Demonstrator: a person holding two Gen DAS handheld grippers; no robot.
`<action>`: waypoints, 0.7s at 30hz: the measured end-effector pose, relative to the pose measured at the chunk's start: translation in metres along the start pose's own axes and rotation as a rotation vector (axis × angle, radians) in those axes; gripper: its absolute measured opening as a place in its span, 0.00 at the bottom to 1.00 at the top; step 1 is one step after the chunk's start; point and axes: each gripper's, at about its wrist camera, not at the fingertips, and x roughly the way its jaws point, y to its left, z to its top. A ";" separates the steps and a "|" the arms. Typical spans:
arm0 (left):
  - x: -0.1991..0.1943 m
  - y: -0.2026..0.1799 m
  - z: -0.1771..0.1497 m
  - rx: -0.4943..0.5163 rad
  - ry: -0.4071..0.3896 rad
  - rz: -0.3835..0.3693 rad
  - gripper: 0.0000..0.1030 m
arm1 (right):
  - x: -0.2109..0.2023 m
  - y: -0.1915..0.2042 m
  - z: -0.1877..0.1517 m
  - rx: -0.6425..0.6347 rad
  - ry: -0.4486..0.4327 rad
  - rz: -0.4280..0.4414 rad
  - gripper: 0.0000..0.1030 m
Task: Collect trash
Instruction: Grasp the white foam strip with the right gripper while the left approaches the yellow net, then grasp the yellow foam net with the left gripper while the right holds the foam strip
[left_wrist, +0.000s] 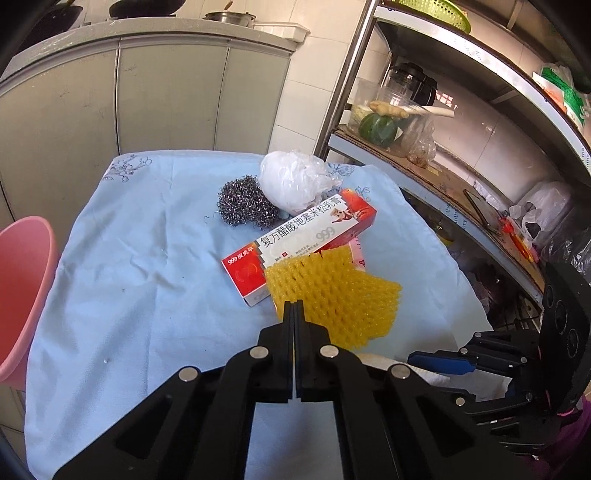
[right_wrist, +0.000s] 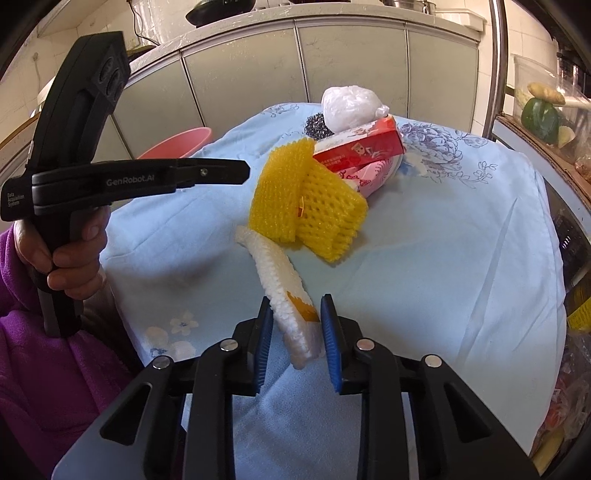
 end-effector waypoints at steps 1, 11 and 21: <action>-0.002 0.000 0.001 -0.007 -0.002 -0.009 0.00 | -0.001 0.000 0.000 0.001 -0.001 0.000 0.25; 0.004 -0.032 0.014 0.016 0.025 -0.033 0.42 | -0.009 -0.002 -0.002 0.014 -0.015 -0.017 0.25; 0.039 -0.035 0.008 0.055 0.091 0.091 0.38 | -0.019 -0.012 -0.010 0.056 -0.031 -0.040 0.25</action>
